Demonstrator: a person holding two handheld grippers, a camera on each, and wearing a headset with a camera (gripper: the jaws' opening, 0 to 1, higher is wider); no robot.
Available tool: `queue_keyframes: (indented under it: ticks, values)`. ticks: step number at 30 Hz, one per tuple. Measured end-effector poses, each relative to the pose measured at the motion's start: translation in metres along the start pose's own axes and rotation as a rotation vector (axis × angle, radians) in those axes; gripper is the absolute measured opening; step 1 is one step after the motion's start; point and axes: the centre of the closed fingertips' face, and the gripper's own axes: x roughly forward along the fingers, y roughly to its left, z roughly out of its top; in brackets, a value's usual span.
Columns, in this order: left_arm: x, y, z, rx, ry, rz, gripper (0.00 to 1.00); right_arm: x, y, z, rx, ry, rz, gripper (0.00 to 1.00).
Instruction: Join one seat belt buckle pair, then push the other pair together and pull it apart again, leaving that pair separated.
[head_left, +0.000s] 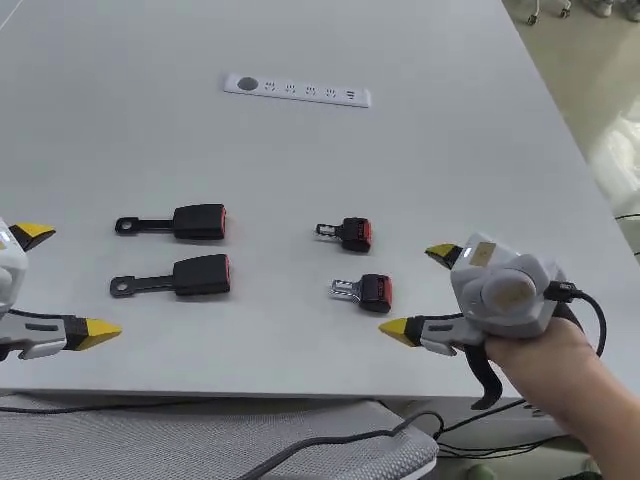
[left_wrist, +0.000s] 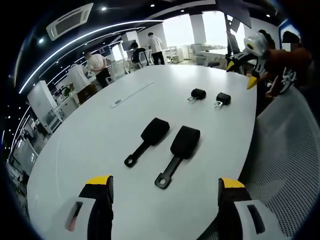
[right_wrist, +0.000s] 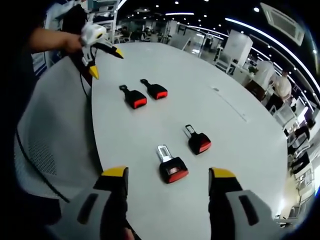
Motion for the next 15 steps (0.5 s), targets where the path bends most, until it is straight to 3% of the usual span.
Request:
queue_keyframes:
  ticks: [5, 8, 9, 11, 15]
  values:
    - [0.008, -0.010, 0.006, 0.033, -0.004, -0.060, 0.78, 0.002, -0.001, 0.000, -0.012, -0.004, 0.009, 0.65]
    - [0.015, -0.018, 0.011, 0.072, -0.008, -0.098, 0.66, 0.005, 0.001, -0.003, -0.019, 0.000, 0.033, 0.64]
    - [0.017, -0.020, 0.012, 0.079, -0.005, -0.106, 0.64, 0.006, 0.005, -0.005, -0.016, 0.006, 0.060, 0.63]
    - [0.024, -0.026, 0.012, 0.110, 0.016, -0.130, 0.63, 0.010, 0.006, -0.006, -0.018, 0.009, 0.065, 0.61]
    - [0.034, -0.030, 0.021, 0.149, 0.000, -0.153, 0.58, 0.015, 0.008, -0.007, -0.032, 0.012, 0.084, 0.59]
